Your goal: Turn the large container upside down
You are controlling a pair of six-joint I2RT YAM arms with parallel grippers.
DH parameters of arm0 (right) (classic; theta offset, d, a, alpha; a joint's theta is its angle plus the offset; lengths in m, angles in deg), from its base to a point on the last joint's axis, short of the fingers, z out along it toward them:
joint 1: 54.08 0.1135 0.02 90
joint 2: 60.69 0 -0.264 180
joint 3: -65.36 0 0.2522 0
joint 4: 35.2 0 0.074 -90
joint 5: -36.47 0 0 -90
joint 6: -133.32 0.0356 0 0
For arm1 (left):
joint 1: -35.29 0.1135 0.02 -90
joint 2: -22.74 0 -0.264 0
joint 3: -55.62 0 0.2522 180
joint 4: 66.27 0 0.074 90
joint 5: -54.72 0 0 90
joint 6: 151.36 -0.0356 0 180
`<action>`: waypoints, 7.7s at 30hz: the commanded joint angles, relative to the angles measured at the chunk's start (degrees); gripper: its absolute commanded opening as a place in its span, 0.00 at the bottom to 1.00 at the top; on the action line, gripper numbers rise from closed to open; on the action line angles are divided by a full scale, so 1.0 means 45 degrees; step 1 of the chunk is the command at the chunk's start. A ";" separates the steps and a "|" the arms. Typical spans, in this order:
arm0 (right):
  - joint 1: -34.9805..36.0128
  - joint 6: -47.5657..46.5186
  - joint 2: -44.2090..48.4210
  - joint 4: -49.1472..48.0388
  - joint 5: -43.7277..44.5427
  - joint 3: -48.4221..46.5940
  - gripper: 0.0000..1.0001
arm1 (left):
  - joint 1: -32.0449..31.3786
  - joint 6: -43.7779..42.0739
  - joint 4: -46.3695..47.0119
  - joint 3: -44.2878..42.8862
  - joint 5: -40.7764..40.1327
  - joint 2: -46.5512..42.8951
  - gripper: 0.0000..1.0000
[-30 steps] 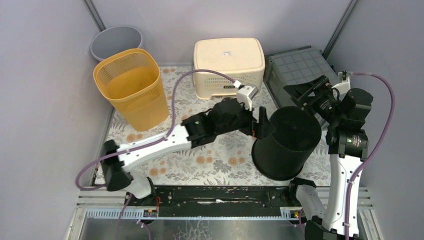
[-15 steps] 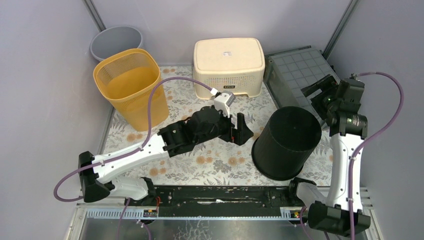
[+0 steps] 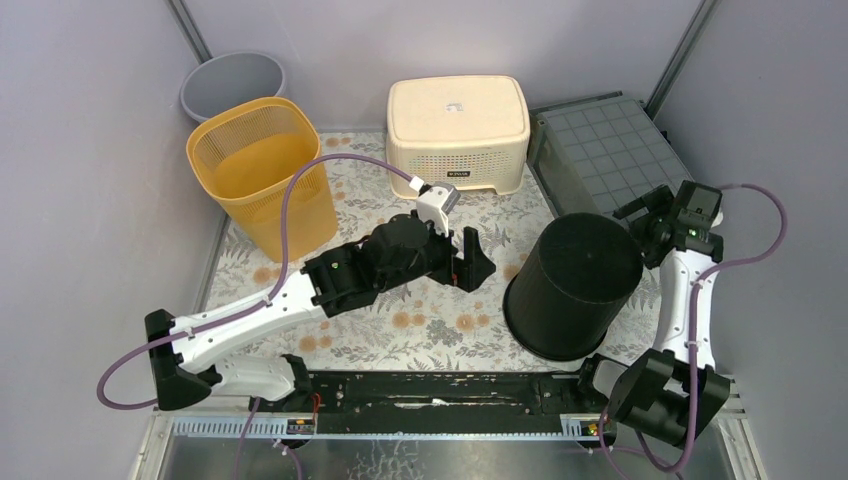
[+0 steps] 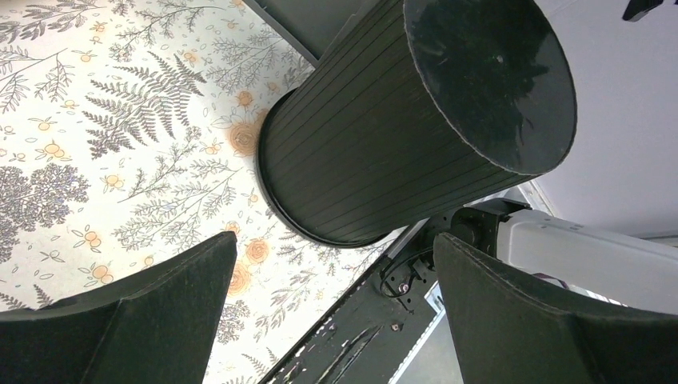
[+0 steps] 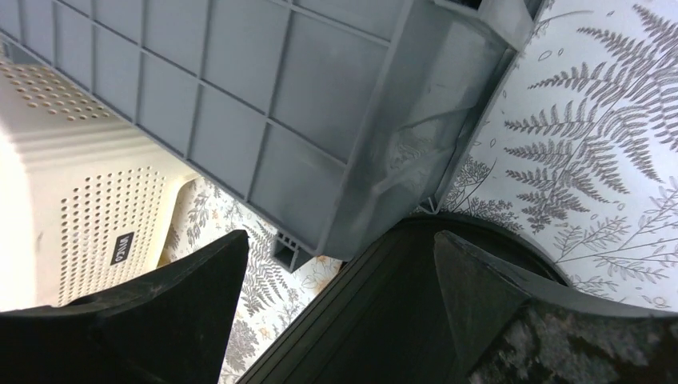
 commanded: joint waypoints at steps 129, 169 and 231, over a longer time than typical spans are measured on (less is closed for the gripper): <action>0.1476 0.6742 0.2249 -0.8420 -1.0537 -0.1759 0.93 | 0.2596 -0.1313 -0.5091 -0.6458 -0.2483 0.3957 1.00; 0.2888 0.4578 0.2780 -0.6106 -1.0479 -0.0861 0.93 | 1.2205 -0.3126 -0.7939 -0.8260 -0.2310 0.5901 0.48; 0.3456 0.5143 0.3507 -0.6851 -1.0595 0.0010 0.92 | 0.8536 -0.1695 -1.2280 -0.8186 0.1416 0.2699 0.13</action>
